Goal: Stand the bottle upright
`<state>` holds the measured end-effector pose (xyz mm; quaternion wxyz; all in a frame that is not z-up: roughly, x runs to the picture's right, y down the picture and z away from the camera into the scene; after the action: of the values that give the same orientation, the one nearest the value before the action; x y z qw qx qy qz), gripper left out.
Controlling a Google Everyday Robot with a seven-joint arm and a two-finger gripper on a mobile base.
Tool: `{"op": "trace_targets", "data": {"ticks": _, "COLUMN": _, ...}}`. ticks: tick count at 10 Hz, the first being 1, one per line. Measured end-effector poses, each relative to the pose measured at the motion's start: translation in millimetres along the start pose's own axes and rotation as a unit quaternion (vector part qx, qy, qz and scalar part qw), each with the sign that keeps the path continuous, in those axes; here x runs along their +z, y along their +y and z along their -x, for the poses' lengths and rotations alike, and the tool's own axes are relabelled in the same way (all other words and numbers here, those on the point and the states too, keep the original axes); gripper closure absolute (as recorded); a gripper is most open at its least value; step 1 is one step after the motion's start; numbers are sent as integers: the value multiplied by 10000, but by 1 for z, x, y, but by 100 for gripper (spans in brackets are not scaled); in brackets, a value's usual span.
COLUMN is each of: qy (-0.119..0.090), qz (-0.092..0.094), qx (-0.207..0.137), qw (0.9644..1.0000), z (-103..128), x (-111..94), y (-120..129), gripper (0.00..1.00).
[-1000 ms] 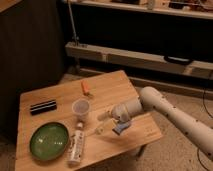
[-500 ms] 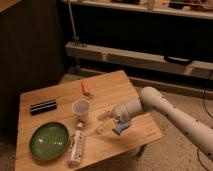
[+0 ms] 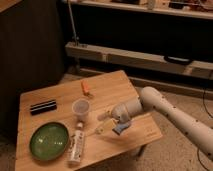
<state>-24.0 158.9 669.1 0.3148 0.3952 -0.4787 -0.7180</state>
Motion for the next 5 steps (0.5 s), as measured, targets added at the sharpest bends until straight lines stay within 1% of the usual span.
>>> {"op": "trace_targets", "data": {"ticks": 2, "qy": -8, "qz": 6, "qx": -5, "qw": 10000, "z": 0, "x": 0, "y": 0, "gripper": 36}}
{"op": "trace_targets", "data": {"ticks": 3, "qy": -43, "qz": 47, "qx": 21, "qw": 10000, "z": -1, "x": -1, "y": -1, "gripper": 36}}
{"op": "trace_targets", "data": {"ticks": 4, "qy": -199, "qz": 222, "qx": 143, "qw": 9995, "z": -13, "x": 1, "y": -4, "gripper": 36}}
{"op": "trace_targets", "data": {"ticks": 5, "qy": -218, "qz": 325, "qx": 237, "qw": 9990, "z": -23, "x": 2, "y": -7, "gripper": 36}}
